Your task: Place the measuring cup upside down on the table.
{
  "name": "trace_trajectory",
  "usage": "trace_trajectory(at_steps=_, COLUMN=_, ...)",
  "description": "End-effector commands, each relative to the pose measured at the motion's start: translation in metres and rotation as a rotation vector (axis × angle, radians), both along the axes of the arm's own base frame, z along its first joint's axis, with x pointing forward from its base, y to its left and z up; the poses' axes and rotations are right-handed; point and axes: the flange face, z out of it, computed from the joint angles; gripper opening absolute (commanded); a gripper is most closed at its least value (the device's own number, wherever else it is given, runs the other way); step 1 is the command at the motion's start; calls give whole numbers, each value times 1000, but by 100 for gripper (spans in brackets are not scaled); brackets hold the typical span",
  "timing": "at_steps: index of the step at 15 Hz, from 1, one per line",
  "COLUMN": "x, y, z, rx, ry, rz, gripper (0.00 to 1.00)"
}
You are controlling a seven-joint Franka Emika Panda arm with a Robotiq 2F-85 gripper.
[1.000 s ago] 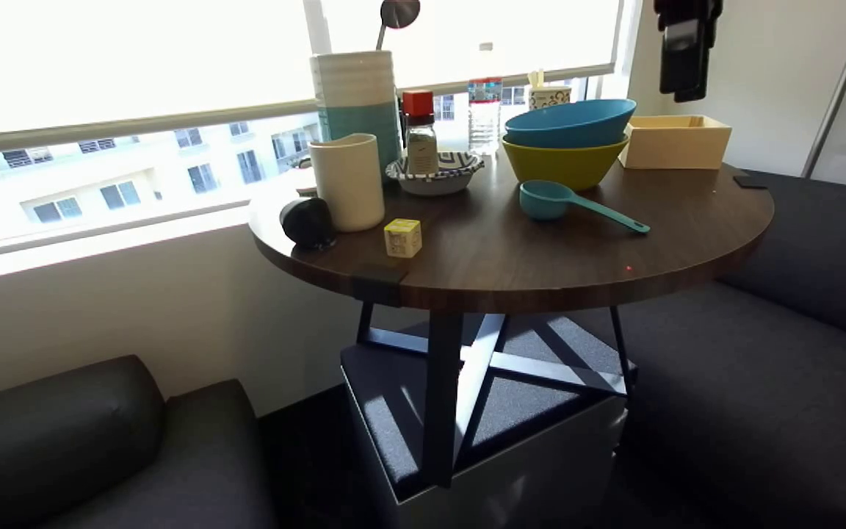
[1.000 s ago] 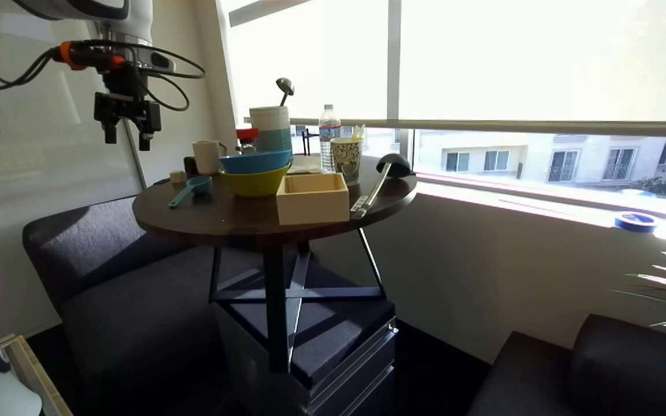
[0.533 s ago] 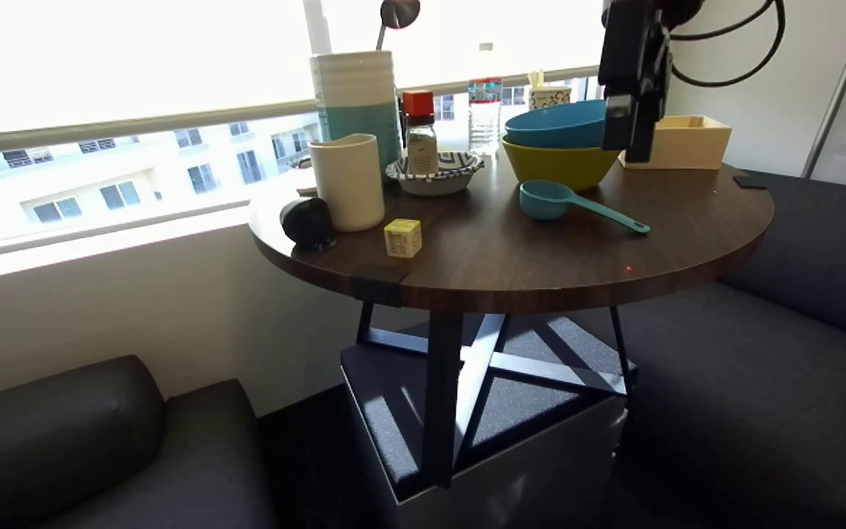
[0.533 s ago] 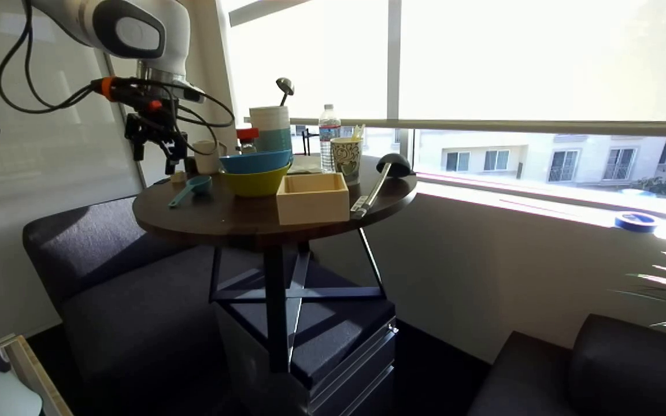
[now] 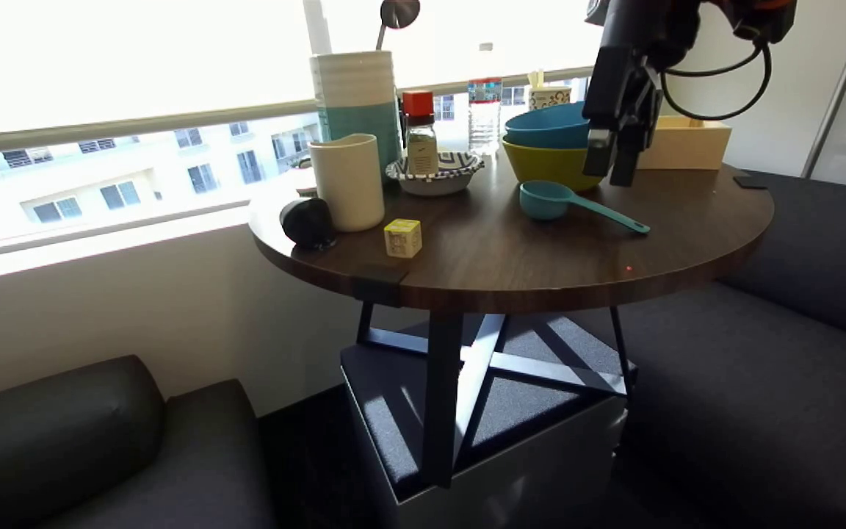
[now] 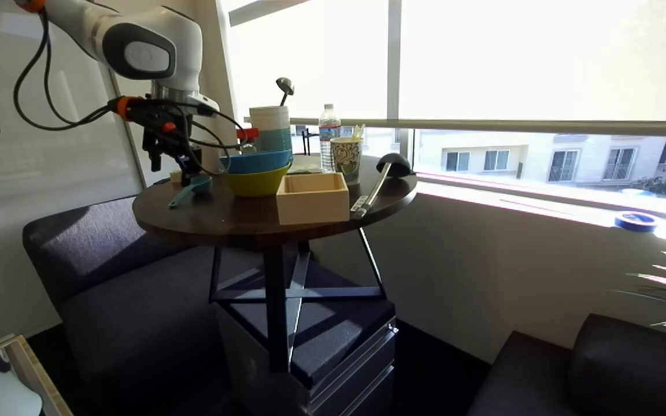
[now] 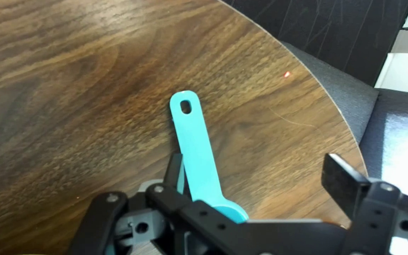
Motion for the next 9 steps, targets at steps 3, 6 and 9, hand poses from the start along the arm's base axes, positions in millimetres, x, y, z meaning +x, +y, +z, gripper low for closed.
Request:
trace_trajectory(at_steps=3, x=7, y=-7, z=-21, rx=22, ry=-40, rz=-34, gripper=100)
trace_trajectory(at_steps=6, x=10, y=-9, z=-27, rx=31, ry=-37, rz=-32, gripper=94)
trace_trajectory(at_steps=9, x=13, y=-13, z=-33, rx=44, ry=-22, rz=-23, gripper=59)
